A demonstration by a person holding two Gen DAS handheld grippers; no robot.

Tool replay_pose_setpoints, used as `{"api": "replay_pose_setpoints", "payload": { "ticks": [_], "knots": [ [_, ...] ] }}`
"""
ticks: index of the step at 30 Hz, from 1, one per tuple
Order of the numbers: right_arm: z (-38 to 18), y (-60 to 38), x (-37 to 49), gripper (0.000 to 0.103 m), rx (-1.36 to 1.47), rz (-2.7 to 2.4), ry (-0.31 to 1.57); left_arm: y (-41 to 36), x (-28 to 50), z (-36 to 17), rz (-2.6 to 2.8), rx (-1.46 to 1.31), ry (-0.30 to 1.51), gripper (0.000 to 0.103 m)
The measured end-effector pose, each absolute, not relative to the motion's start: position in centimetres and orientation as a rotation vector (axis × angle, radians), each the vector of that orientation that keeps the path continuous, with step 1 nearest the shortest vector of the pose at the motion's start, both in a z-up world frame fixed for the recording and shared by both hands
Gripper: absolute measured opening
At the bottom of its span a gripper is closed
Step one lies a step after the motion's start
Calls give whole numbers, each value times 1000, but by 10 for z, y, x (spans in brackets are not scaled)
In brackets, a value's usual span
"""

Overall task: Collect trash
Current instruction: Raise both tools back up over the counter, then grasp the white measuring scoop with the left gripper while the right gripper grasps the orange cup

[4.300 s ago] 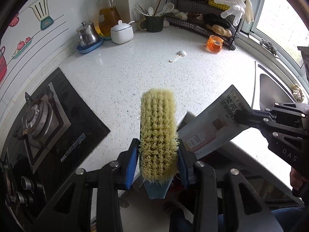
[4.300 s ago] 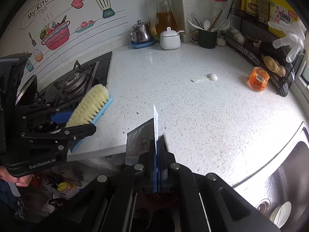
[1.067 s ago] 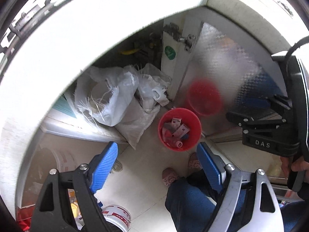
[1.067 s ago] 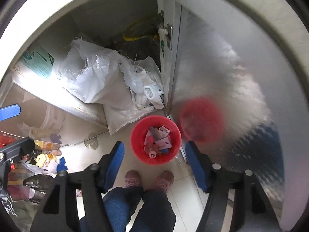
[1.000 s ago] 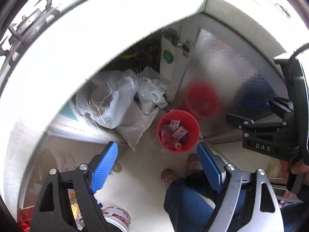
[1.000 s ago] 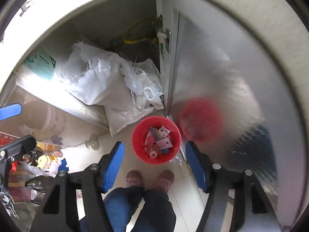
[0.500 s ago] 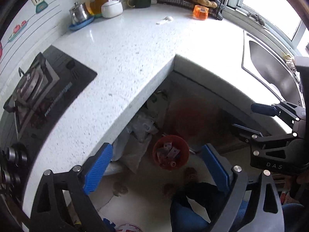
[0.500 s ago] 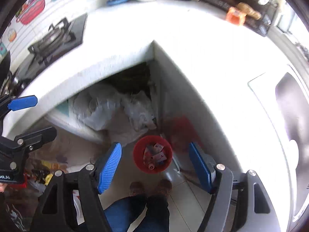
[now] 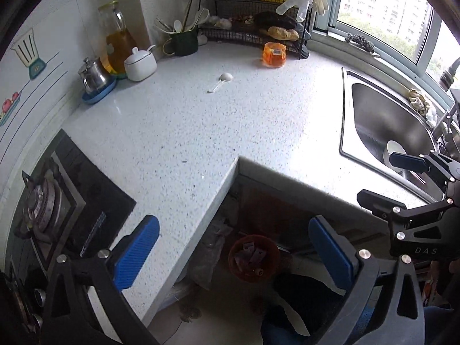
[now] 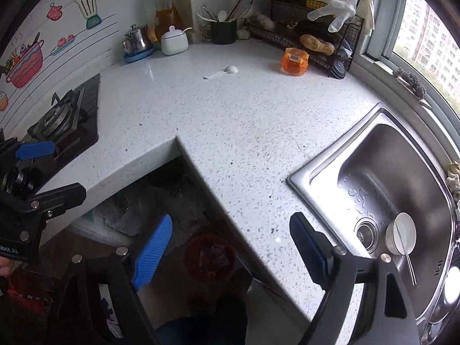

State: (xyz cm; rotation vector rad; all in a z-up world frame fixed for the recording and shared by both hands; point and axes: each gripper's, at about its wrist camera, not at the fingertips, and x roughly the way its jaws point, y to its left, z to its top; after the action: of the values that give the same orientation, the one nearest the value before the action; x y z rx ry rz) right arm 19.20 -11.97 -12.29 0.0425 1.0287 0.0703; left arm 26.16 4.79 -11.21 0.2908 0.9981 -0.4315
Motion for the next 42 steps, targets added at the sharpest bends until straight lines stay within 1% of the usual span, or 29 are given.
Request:
{"api": "replay_pose_setpoints", "payload": {
  "ticks": [4,5,9,20,32,42],
  "knots": [
    [-119,-127,215,93,40,70,1009,36,290,-103,-423,283,979,103],
    [-119,-130,222,97,38,70,1007,33,297,-101,-417,286,977,103],
    [-112,-145,245,102,27,74,1003,19,331,-100,-417,284,975,103],
    [-113,-171,311,102,11,98,1025,-13,397,-104,-430,293,1004,103],
    [-119,-190,382,102,124,-9,1043,-38,506,-111,-538,373,1035,103],
    [-138,-206,426,102,172,-86,1098,-69,561,-142,-666,446,1102,103]
  ]
}}
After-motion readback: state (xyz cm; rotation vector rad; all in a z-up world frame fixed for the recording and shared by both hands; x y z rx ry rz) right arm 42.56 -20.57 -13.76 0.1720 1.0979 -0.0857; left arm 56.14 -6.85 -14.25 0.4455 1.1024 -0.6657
